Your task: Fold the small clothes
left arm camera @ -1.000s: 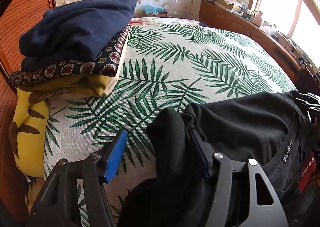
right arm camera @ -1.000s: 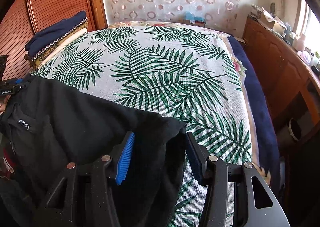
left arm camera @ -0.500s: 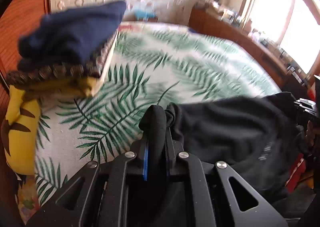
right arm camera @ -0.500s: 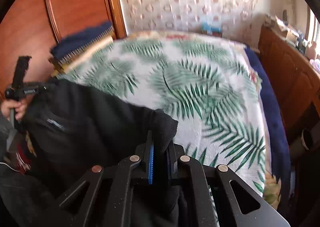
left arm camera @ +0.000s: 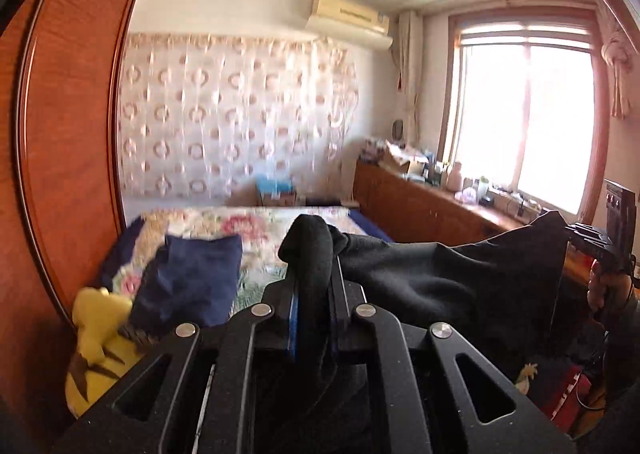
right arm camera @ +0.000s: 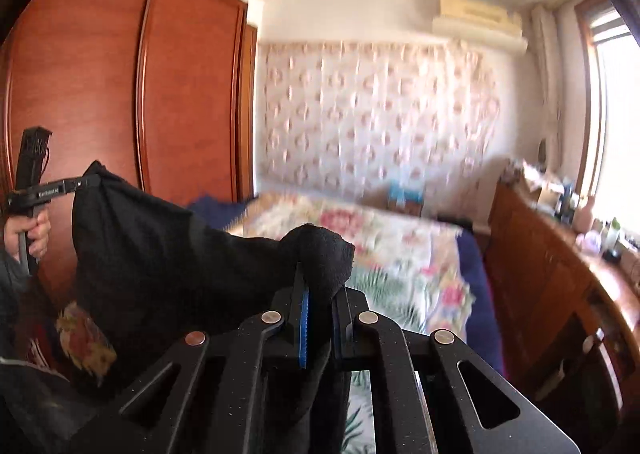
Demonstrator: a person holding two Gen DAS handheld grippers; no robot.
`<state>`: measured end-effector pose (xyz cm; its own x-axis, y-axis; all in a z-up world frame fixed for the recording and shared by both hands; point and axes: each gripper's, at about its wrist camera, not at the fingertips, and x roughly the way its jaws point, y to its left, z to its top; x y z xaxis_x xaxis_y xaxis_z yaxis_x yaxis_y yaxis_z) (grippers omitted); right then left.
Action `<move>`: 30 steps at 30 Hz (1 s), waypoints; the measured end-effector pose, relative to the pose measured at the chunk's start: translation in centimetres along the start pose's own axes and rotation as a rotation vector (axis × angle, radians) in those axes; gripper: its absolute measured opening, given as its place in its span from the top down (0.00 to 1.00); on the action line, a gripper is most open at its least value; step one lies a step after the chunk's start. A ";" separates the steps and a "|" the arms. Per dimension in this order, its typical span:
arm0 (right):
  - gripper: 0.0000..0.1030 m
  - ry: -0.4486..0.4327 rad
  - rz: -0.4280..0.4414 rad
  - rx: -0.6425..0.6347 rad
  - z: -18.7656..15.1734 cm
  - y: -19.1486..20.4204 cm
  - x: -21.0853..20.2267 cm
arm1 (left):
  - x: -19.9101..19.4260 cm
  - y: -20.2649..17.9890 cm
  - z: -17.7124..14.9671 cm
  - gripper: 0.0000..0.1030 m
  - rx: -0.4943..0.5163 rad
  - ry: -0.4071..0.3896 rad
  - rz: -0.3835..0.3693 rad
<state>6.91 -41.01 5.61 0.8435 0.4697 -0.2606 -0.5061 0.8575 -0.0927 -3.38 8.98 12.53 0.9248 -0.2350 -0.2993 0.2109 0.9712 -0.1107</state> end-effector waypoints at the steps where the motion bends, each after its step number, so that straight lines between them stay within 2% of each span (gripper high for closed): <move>1: 0.92 -0.022 -0.004 -0.006 0.8 -0.1 -0.8 | -0.5 -0.1 0.7 0.89 0.003 -0.020 0.007; 8: 0.92 -0.115 -0.030 -0.064 4.7 0.2 -5.2 | -3.6 -0.4 4.3 0.89 0.014 -0.152 0.018; 15: 0.92 -0.170 -0.056 -0.096 6.5 0.0 -6.4 | -3.4 1.0 6.4 0.89 0.009 -0.191 0.043; 23: 0.92 -0.084 -0.072 -0.087 5.8 -0.4 -0.3 | 2.8 2.6 5.2 0.89 -0.003 -0.130 0.090; 25: 0.92 -0.054 -0.078 -0.084 6.8 -0.9 0.9 | 5.2 3.2 4.6 0.89 -0.001 -0.098 0.108; 28: 0.92 0.010 -0.078 -0.061 7.4 -2.3 5.3 | 10.8 5.1 3.3 0.89 -0.034 -0.023 0.117; 30: 0.92 0.061 -0.086 -0.056 7.3 -3.5 9.5 | 14.0 5.5 2.2 0.89 -0.021 0.013 0.147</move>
<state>17.97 -37.99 10.48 0.8724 0.3799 -0.3075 -0.4433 0.8801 -0.1704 11.41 11.16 9.82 0.9410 -0.0904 -0.3262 0.0664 0.9942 -0.0841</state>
